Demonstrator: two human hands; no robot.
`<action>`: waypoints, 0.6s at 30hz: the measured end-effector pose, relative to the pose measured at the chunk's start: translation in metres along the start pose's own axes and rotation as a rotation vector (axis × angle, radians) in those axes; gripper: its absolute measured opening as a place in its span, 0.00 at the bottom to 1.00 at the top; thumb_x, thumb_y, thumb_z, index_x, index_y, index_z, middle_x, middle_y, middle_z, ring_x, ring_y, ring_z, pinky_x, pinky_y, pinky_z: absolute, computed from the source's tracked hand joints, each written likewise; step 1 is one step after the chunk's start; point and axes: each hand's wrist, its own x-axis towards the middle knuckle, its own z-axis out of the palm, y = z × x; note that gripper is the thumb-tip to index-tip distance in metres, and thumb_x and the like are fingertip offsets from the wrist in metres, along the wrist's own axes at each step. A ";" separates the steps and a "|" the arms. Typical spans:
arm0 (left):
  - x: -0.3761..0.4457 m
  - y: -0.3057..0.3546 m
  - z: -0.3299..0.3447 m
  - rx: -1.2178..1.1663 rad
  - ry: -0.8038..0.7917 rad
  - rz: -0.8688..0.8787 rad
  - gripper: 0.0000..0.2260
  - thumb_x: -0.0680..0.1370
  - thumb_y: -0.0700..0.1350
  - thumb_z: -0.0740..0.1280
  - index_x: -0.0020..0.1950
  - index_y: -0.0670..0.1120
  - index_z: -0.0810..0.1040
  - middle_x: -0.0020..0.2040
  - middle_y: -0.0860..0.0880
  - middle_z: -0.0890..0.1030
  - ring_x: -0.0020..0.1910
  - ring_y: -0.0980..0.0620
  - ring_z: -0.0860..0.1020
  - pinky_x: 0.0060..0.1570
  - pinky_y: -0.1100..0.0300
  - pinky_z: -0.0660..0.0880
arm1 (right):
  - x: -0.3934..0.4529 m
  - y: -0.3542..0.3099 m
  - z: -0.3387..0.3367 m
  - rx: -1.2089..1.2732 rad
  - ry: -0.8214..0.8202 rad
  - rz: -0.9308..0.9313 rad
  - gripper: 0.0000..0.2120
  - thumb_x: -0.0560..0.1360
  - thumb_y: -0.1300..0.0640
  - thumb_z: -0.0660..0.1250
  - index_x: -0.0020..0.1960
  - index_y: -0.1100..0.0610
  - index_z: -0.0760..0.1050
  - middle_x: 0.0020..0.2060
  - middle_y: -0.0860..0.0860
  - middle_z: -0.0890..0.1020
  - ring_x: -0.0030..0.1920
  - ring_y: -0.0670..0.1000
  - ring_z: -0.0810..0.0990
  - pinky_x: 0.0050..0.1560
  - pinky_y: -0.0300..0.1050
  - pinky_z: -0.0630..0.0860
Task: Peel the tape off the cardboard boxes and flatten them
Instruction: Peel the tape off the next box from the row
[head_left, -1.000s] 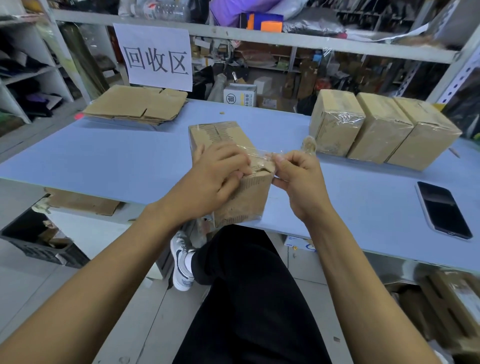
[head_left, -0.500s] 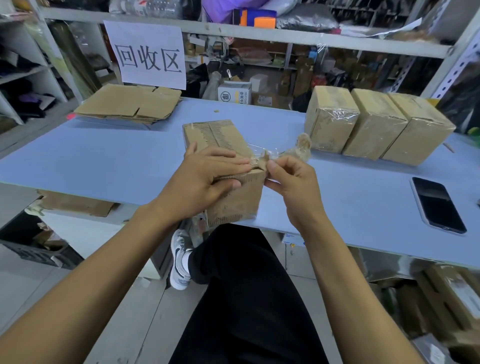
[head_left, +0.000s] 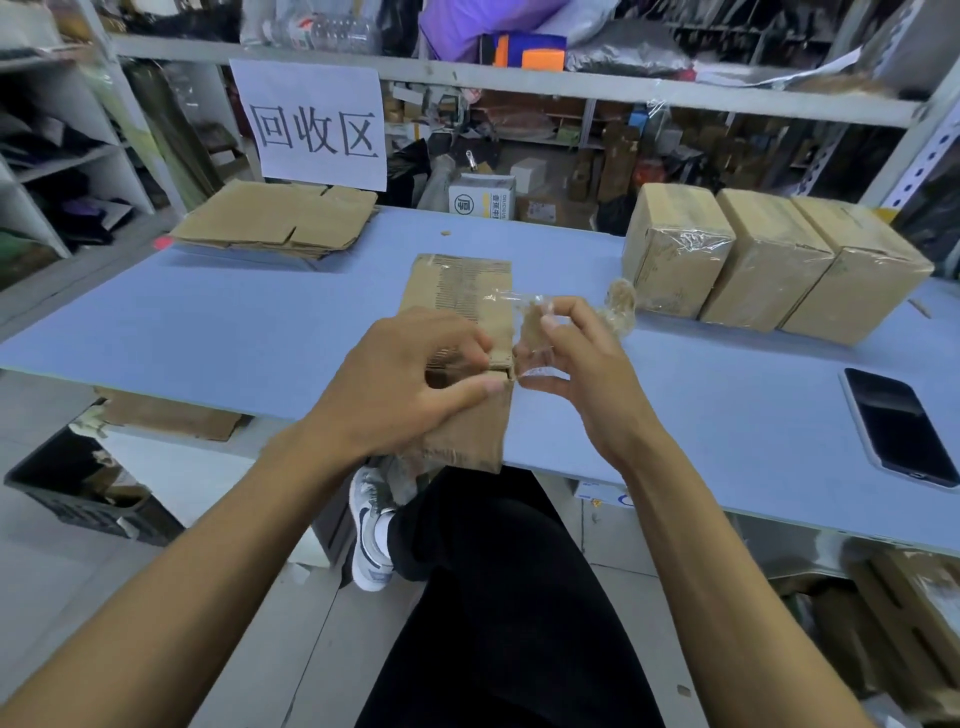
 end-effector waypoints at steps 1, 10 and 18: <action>-0.001 0.006 0.008 0.078 0.058 -0.041 0.16 0.69 0.64 0.71 0.41 0.52 0.80 0.47 0.59 0.81 0.51 0.55 0.79 0.51 0.50 0.76 | -0.001 0.000 0.001 -0.043 -0.003 -0.010 0.06 0.85 0.54 0.59 0.57 0.55 0.73 0.42 0.51 0.81 0.42 0.49 0.80 0.44 0.44 0.80; -0.002 0.010 0.011 0.343 0.134 -0.030 0.15 0.65 0.59 0.69 0.38 0.50 0.72 0.39 0.55 0.73 0.41 0.54 0.71 0.40 0.58 0.64 | 0.015 -0.003 -0.006 -0.038 0.201 -0.064 0.04 0.84 0.60 0.62 0.51 0.59 0.73 0.35 0.55 0.76 0.37 0.55 0.78 0.39 0.43 0.81; -0.004 -0.009 -0.035 0.188 -0.030 -0.084 0.11 0.67 0.49 0.67 0.49 0.51 0.80 0.48 0.60 0.82 0.46 0.58 0.75 0.59 0.53 0.66 | 0.026 -0.023 -0.008 -0.183 0.120 -0.203 0.10 0.81 0.52 0.67 0.50 0.56 0.85 0.48 0.50 0.87 0.54 0.51 0.84 0.61 0.45 0.77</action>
